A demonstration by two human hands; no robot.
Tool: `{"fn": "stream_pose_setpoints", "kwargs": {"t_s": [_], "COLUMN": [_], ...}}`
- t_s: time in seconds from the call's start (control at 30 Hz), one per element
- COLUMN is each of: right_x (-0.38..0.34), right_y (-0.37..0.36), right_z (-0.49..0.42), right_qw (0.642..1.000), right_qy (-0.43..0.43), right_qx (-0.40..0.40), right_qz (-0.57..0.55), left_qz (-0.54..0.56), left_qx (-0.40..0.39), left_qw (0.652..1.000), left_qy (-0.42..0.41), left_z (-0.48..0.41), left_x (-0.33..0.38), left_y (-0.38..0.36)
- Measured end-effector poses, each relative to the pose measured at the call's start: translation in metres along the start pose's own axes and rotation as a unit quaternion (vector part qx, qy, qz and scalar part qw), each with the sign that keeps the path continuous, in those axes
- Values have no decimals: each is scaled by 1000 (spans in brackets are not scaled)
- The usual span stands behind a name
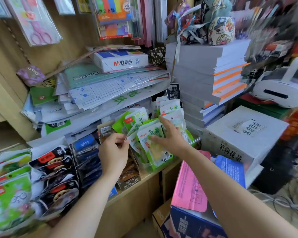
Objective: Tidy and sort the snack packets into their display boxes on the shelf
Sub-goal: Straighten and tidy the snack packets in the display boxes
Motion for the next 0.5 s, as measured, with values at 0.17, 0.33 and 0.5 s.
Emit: {"fn": "stream_pose_setpoints", "kwargs": {"t_s": [0.17,0.33,0.5], "right_x": [-10,-11,-6], "right_y": [-7,-13,-12], "right_z": [-8,-1,3], "right_qw": [999,997,997], "right_qy": [47,70,54], "right_qx": [-1,23,60], "right_qz": [5,-16,-20], "left_qz": [76,162,182], "left_qx": [41,-13,-91], "left_qw": [996,986,979], "left_qy": [13,31,-1], "left_z": [-19,-21,-13], "left_x": [5,2,11], "left_y": [-7,-13,-12]}}
Point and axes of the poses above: each hand's wrist, its own z-axis away from the middle knuckle, its own y-axis out of the back of the hand, x = y × z, the point moved 1 cm from there along -z, towards the middle knuckle, and after that the axes turned 13 degrees about z, right-handed, at the moved point
